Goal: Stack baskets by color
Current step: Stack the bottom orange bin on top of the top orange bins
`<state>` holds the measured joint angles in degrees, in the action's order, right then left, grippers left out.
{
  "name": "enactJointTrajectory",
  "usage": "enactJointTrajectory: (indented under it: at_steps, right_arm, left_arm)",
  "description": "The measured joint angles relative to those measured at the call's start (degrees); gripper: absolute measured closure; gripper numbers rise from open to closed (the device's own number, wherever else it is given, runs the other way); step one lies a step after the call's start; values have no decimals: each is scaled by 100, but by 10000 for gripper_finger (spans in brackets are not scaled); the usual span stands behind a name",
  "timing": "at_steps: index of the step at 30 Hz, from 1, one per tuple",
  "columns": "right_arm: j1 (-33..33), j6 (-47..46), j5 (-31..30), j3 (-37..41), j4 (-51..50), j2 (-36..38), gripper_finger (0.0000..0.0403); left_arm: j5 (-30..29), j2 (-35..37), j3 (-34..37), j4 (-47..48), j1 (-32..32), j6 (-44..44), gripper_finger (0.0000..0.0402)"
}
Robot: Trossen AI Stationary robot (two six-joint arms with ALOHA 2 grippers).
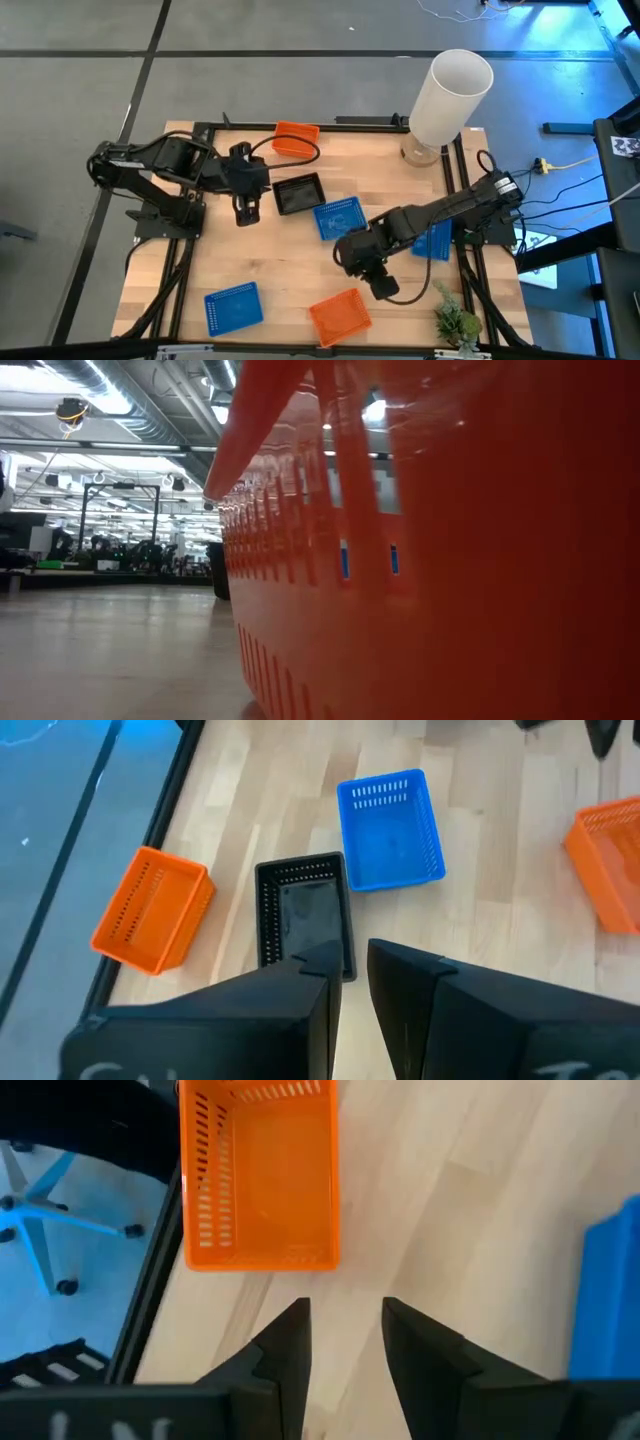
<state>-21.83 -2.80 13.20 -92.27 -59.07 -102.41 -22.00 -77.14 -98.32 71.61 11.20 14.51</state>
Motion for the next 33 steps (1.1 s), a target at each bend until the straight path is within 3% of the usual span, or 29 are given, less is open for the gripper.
enactJointTrajectory:
  at_steps: [18,33]
  right_arm:
    - [-244,460,-371,2305,3865,6,279]
    - [-280,137,-299,3376,5219,-9,279]
  left_arm:
    - [-13,-4,0,-4,-2,654,356]
    - [-13,-4,0,-4,-4,786,356]
